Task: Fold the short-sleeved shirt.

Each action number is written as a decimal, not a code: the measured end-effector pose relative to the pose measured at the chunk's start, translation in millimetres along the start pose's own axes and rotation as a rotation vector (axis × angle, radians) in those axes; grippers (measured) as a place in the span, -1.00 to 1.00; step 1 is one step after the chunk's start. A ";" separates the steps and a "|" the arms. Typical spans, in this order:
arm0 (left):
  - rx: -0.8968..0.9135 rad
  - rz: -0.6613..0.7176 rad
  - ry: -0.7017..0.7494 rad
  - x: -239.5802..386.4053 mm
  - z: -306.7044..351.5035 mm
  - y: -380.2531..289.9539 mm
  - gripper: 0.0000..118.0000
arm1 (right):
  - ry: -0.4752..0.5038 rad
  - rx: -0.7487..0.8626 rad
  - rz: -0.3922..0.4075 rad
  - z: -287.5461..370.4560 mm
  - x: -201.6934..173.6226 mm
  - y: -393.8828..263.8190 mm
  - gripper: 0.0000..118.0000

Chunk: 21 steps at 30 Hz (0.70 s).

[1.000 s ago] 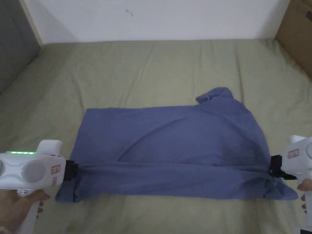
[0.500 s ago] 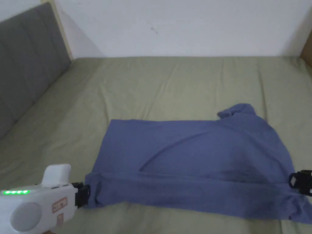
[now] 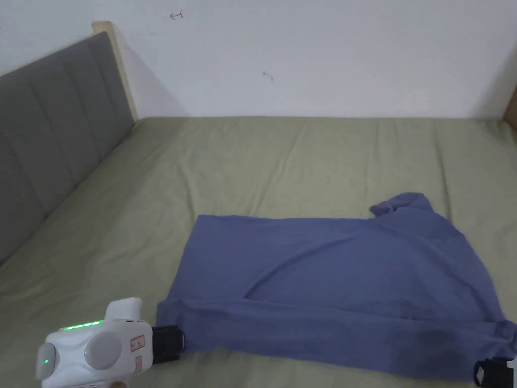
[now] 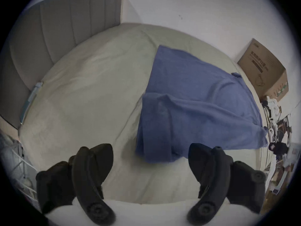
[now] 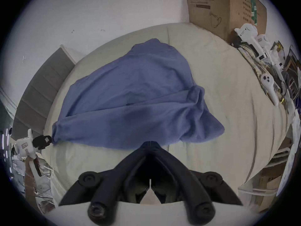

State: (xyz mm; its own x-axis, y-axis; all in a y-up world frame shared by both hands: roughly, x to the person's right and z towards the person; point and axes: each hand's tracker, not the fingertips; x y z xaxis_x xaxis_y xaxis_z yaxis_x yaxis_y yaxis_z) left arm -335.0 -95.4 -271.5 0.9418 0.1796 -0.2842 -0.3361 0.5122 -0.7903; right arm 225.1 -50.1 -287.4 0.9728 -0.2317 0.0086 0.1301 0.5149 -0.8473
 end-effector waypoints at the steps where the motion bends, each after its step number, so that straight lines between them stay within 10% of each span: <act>1: -0.011 0.000 -0.018 -0.4 -8.5 0.1 0.17 | -0.011 -0.001 -0.003 1.4 3.0 -2.2 -1.00; 6: 0.010 -0.074 0.028 11.6 -5.3 0.8 -0.93 | -0.042 -0.002 -0.017 10.9 26.6 -8.4 -0.96; 10: -0.001 -0.011 -0.022 13.0 3.2 0.6 -0.93 | -0.106 0.071 -0.108 14.4 49.9 -2.5 0.34; 18: -0.025 -0.185 0.040 39.0 7.9 -1.2 -0.92 | -0.103 -0.053 -0.114 -54.0 71.6 20.7 0.31; 21: -0.033 -0.198 0.040 38.9 10.2 0.5 -0.92 | -0.165 -0.049 -0.051 -70.0 60.8 18.9 -0.57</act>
State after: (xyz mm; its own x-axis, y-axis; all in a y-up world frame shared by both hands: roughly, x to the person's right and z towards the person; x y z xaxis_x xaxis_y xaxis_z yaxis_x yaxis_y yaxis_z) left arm -298.5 -79.6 -277.4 0.9888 0.0442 -0.1425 -0.1451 0.5063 -0.8501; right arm 273.3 -112.3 -340.1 0.9839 -0.1163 0.1360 0.1749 0.4642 -0.8683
